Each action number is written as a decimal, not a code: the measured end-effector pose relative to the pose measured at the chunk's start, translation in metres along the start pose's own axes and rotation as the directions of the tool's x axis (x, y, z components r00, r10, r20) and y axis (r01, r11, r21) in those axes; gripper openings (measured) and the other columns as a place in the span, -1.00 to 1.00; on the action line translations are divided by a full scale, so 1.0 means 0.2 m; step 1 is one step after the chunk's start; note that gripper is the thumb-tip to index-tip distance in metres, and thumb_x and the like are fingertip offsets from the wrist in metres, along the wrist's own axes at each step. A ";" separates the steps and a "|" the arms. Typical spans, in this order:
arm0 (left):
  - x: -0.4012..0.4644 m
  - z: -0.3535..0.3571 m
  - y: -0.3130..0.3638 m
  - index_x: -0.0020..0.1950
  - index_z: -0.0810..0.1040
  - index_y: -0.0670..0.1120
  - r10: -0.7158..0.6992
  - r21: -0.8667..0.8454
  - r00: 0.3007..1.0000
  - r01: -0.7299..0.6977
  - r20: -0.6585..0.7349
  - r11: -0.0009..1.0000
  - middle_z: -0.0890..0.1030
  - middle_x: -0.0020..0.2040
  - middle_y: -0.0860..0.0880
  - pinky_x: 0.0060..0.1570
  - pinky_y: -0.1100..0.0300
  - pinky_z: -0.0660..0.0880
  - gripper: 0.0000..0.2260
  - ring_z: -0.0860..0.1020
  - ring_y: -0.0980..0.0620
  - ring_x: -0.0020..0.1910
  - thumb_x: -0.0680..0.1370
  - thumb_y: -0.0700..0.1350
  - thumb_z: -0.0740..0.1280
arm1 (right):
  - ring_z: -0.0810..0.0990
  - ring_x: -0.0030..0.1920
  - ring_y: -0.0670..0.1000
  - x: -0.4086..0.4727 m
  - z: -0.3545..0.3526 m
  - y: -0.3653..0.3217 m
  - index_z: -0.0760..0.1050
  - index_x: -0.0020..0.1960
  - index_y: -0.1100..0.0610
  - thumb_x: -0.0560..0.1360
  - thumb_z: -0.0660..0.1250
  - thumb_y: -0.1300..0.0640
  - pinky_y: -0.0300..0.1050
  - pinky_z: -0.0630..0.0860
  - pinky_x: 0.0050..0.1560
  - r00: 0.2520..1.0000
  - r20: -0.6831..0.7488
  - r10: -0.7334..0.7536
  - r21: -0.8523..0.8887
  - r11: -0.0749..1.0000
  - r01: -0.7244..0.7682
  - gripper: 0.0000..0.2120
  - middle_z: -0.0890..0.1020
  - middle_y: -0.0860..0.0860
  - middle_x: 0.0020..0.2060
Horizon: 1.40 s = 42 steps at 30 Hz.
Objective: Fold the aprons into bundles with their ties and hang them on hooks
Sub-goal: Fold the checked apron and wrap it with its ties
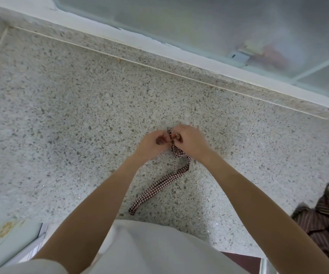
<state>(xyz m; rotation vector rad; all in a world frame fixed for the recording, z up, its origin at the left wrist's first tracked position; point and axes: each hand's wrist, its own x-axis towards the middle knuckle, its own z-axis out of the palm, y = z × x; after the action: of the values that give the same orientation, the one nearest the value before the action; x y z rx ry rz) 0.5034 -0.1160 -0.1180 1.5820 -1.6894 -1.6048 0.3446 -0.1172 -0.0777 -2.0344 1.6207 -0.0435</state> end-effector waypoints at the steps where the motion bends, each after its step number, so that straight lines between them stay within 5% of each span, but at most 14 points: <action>1: -0.01 0.00 0.00 -0.17 0.53 0.00 0.000 0.006 1.000 0.000 -0.005 1.000 0.57 -0.24 0.10 -0.27 0.48 0.38 -0.92 0.47 0.30 -0.31 0.44 -0.17 0.40 | 0.57 -0.18 0.10 -0.01 0.02 0.00 0.50 0.03 0.21 0.48 0.29 0.25 -0.10 0.47 -0.23 0.997 -0.030 -0.064 -0.090 0.994 0.061 -0.86 0.58 0.10 -0.06; 4: -0.03 -0.01 -0.01 -0.13 0.54 -0.05 0.002 -0.041 1.000 -0.001 0.007 0.999 0.58 -0.26 0.06 -0.24 0.33 0.39 -0.99 0.49 0.20 -0.32 0.49 -0.15 0.33 | 0.55 -0.24 0.14 -0.02 0.08 -0.02 0.45 0.10 0.23 0.54 0.22 0.26 -0.05 0.43 -0.35 0.991 -0.063 -0.116 -0.094 0.989 0.110 -0.85 0.53 0.14 0.00; 7: -0.05 -0.03 -0.02 -0.01 0.52 -0.05 -0.032 -0.093 0.999 0.031 -0.006 0.995 0.62 -0.17 0.10 -0.22 0.44 0.40 -0.94 0.54 0.26 -0.24 0.53 -0.13 0.31 | 0.52 -0.25 0.08 -0.03 0.12 0.01 0.41 0.04 0.16 0.54 0.23 0.23 0.07 0.53 -0.31 0.991 -0.092 -0.098 0.027 0.995 0.101 -0.91 0.48 0.06 -0.02; 11: -0.07 -0.05 -0.03 0.08 0.57 -0.02 0.023 -0.089 0.999 -0.025 -0.029 0.996 0.61 -0.11 0.14 -0.14 0.49 0.42 -0.84 0.54 0.29 -0.16 0.51 -0.17 0.36 | 0.47 -0.21 -0.04 -0.04 0.14 0.00 0.45 -0.05 0.12 0.48 0.33 0.23 -0.03 0.52 -0.26 0.984 -0.162 -0.072 0.151 0.984 0.096 -0.92 0.46 -0.02 -0.09; 19: -0.05 -0.11 0.07 -0.15 0.42 -0.07 -0.121 0.220 0.987 0.095 0.107 0.971 0.43 -0.28 0.07 -0.36 0.29 0.25 -0.90 0.39 0.07 -0.27 0.57 -0.12 0.22 | 0.52 -0.20 -0.07 -0.04 0.16 0.01 0.55 -0.11 0.13 0.40 0.44 0.26 -0.22 0.45 -0.14 0.985 -0.174 -0.013 0.317 0.946 0.069 -0.88 0.55 -0.08 -0.22; 23: -0.08 -0.08 0.11 0.03 0.51 -0.15 0.044 0.312 0.992 -0.006 -0.115 0.950 0.59 -0.13 -0.05 -0.18 0.21 0.44 -0.90 0.52 0.01 -0.18 0.56 -0.17 0.27 | 0.56 -0.22 -0.04 -0.04 0.17 0.00 0.56 -0.14 0.17 0.37 0.47 0.26 -0.33 0.45 -0.16 0.971 -0.228 0.072 0.408 0.913 0.028 -0.88 0.59 -0.05 -0.24; 26: -0.08 -0.08 0.12 0.00 0.56 -0.06 0.035 0.185 0.985 -0.004 -0.168 0.983 0.61 -0.14 0.03 -0.20 0.27 0.43 -0.91 0.50 0.11 -0.23 0.51 -0.16 0.32 | 0.56 -0.23 -0.04 -0.05 0.19 -0.01 0.55 -0.15 0.18 0.37 0.47 0.27 -0.33 0.46 -0.16 0.960 -0.256 0.116 0.439 0.898 0.008 -0.88 0.60 -0.04 -0.25; 29: -0.07 -0.11 0.13 0.01 0.53 0.00 -0.233 -0.223 0.972 0.224 -0.015 0.949 0.51 -0.24 0.08 -0.30 0.29 0.33 -0.87 0.41 0.15 -0.32 0.56 -0.15 0.21 | 0.57 -0.20 -0.02 -0.05 0.19 -0.01 0.54 -0.17 0.15 0.35 0.47 0.29 -0.24 0.46 -0.12 0.962 -0.229 0.152 0.453 0.891 -0.033 -0.86 0.60 -0.04 -0.24; 31: -0.07 -0.16 0.13 0.02 0.53 -0.02 -0.263 -0.318 0.961 0.275 0.079 0.907 0.44 -0.33 0.06 -0.33 0.29 0.28 -0.81 0.33 0.13 -0.37 0.59 -0.17 0.14 | 0.56 -0.21 -0.03 -0.05 0.19 -0.01 0.53 -0.18 0.14 0.35 0.48 0.28 -0.22 0.46 -0.13 0.961 -0.216 0.170 0.462 0.885 -0.053 -0.86 0.58 -0.06 -0.25; 36: -0.07 -0.28 0.08 0.16 0.50 0.03 -0.046 0.090 0.998 0.042 0.052 0.995 0.49 -0.26 0.08 -0.35 0.35 0.34 -0.80 0.40 0.21 -0.41 0.58 0.03 0.24 | 0.53 -0.22 -0.08 -0.06 0.20 0.00 0.52 -0.19 0.10 0.36 0.48 0.27 -0.26 0.44 -0.12 0.957 -0.211 0.199 0.462 0.883 -0.082 -0.85 0.57 -0.10 -0.27; 39: -0.07 -0.24 0.06 0.32 0.42 0.00 0.010 0.201 0.999 -0.017 0.036 0.979 0.48 0.06 0.04 -0.04 0.25 0.42 -0.61 0.50 0.11 -0.07 0.54 0.10 0.28 | 0.53 -0.23 -0.08 -0.05 0.20 0.00 0.51 -0.20 0.09 0.36 0.47 0.27 -0.28 0.42 -0.14 0.956 -0.211 0.202 0.465 0.881 -0.084 -0.84 0.56 -0.10 -0.27; 42: -0.06 -0.18 0.03 0.13 0.56 -0.07 0.099 0.269 0.995 -0.100 0.018 0.958 0.51 0.11 -0.01 0.02 0.29 0.42 -0.76 0.52 0.10 -0.03 0.54 0.02 0.31 | 0.52 -0.23 -0.08 -0.06 0.20 -0.01 0.48 -0.21 0.06 0.36 0.47 0.29 -0.33 0.39 -0.16 0.955 -0.212 0.209 0.476 0.875 -0.085 -0.80 0.55 -0.11 -0.28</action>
<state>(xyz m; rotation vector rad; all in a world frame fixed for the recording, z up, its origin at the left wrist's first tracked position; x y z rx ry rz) 0.5344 -0.1260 -0.0965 1.5835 -2.0270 -1.3764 0.3566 -0.0912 -0.1082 -1.5781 1.7143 -0.6071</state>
